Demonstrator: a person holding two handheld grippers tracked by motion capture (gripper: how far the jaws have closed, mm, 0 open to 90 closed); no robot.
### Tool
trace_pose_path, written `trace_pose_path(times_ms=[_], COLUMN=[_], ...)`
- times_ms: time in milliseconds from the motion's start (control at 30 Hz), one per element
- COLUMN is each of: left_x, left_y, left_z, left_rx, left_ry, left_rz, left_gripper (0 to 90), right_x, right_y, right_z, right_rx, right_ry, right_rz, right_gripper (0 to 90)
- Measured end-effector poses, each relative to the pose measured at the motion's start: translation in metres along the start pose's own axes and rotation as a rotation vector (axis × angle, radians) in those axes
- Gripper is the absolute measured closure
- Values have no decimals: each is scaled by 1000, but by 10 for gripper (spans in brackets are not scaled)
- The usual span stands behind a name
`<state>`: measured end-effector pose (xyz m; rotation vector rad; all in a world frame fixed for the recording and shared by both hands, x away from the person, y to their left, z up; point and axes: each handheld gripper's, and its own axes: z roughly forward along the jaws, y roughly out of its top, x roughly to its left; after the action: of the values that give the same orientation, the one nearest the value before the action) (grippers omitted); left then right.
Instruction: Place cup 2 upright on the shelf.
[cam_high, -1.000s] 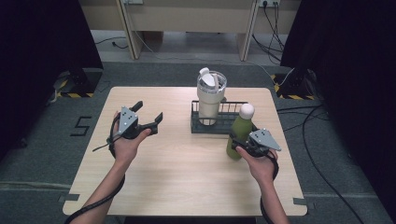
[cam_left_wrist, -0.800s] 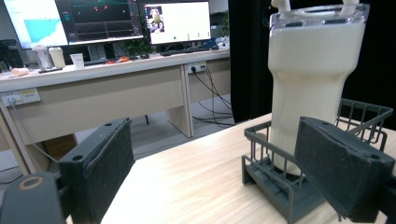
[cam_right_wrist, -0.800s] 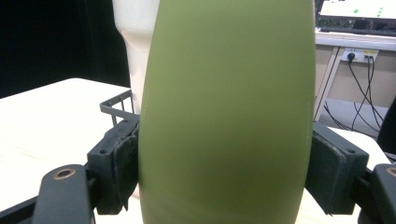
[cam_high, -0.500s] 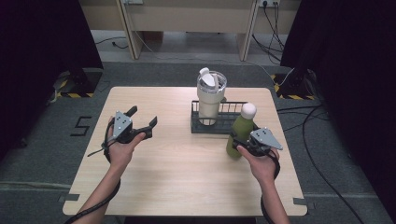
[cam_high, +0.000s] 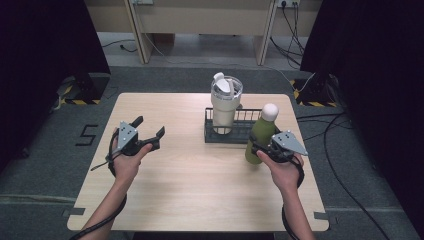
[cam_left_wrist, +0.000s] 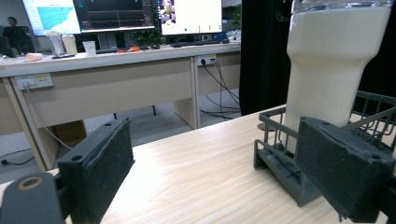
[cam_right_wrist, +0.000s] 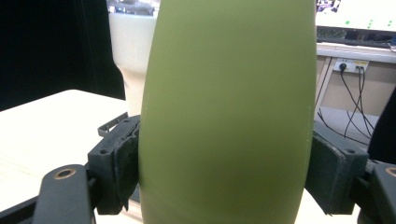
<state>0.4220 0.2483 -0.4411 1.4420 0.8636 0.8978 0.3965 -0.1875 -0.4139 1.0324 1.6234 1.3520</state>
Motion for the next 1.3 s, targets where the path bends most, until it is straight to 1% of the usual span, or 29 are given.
trace_pose_path(times_ms=[167, 600, 1300], left_x=[3, 5, 5], left_y=[0, -3, -5], left_z=[-2, -2, -1], left_rx=[-2, 7, 15], left_ry=[15, 22, 24], left_rz=[0, -3, -5], left_gripper=[104, 103, 103], right_x=[-1, -6, -12], right_y=[11, 34, 57], right_z=[1, 5, 13], right_rx=[-14, -46, -70], right_ry=[-5, -24, -47], right_rz=[-1, -3, 1], right_gripper=[228, 228, 229])
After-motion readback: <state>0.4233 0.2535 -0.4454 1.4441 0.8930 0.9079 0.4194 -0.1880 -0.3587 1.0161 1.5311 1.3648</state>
